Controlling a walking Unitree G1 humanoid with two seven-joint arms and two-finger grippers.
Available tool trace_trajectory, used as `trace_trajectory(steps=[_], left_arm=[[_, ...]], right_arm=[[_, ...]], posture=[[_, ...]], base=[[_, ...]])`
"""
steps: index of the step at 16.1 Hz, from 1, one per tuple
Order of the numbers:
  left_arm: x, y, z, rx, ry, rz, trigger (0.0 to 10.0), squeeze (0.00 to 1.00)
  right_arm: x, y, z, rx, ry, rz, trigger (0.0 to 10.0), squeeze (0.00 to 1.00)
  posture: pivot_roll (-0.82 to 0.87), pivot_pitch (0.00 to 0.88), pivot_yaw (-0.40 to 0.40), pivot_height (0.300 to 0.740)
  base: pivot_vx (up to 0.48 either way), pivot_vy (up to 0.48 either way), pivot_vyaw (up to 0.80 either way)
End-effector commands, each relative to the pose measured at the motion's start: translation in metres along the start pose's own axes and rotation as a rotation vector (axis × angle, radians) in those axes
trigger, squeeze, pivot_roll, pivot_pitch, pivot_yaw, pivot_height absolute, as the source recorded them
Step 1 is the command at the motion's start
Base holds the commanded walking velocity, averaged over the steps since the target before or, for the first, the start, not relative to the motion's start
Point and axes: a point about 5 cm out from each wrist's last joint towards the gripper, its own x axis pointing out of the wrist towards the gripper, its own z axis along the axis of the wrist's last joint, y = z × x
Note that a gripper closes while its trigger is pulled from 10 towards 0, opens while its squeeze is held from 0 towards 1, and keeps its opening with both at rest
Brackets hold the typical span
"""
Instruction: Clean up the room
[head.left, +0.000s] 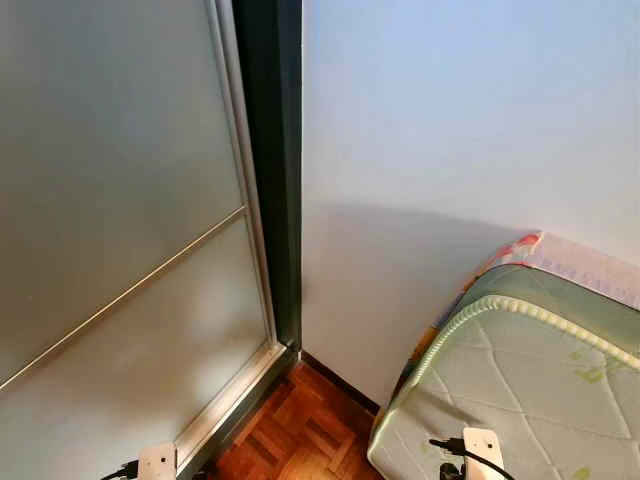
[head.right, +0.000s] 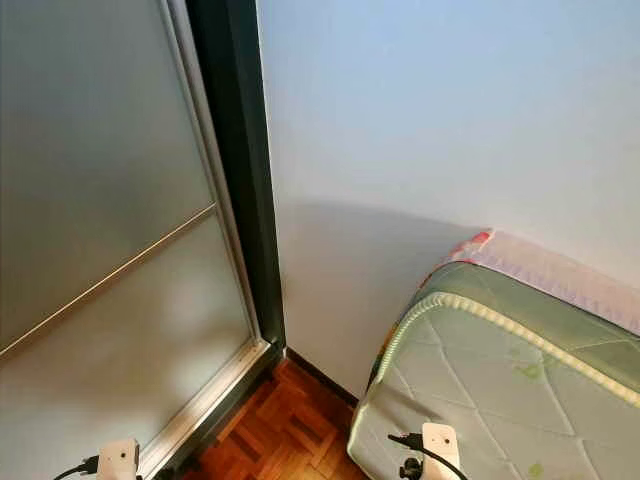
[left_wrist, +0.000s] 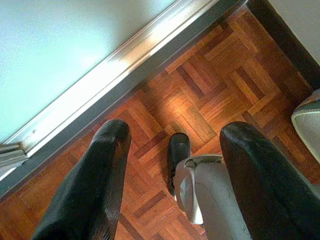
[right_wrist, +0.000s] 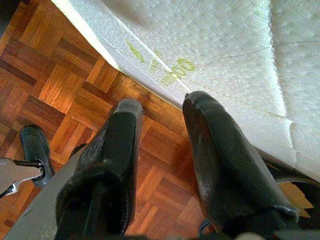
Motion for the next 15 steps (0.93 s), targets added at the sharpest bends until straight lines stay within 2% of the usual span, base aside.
trace_trajectory(steps=[1,4,11,15], left_arm=[[0.0104,-0.0283,0.0210,0.030,0.024,-0.078,10.0,0.00],[0.0088,-0.0265,0.0148,0.030,0.039,-0.068,10.0,0.00],[0.0079,-0.0261,0.0111,0.063,0.050,-0.067,10.0,0.00],[0.0091,-0.0271,0.0160,0.051,0.033,-0.060,10.0,0.00]], right_arm=[[0.0056,-0.0041,0.0661,0.134,-0.104,0.102,10.0,0.00],[0.0058,-0.0070,0.0650,0.171,-0.099,0.056,10.0,0.00],[0.0058,-0.0096,0.0643,0.167,-0.085,0.028,10.0,0.00],[0.0057,-0.0090,0.0661,0.104,-0.074,0.057,10.0,0.00]], posture=[[0.04,0.000,-0.036,0.740],[0.05,0.000,-0.042,0.740],[0.05,0.000,-0.043,0.740],[0.05,0.000,-0.040,0.740]], base=[[0.000,0.000,0.00],[0.000,0.000,0.00],[0.000,0.000,0.00],[0.000,0.000,-0.75]])
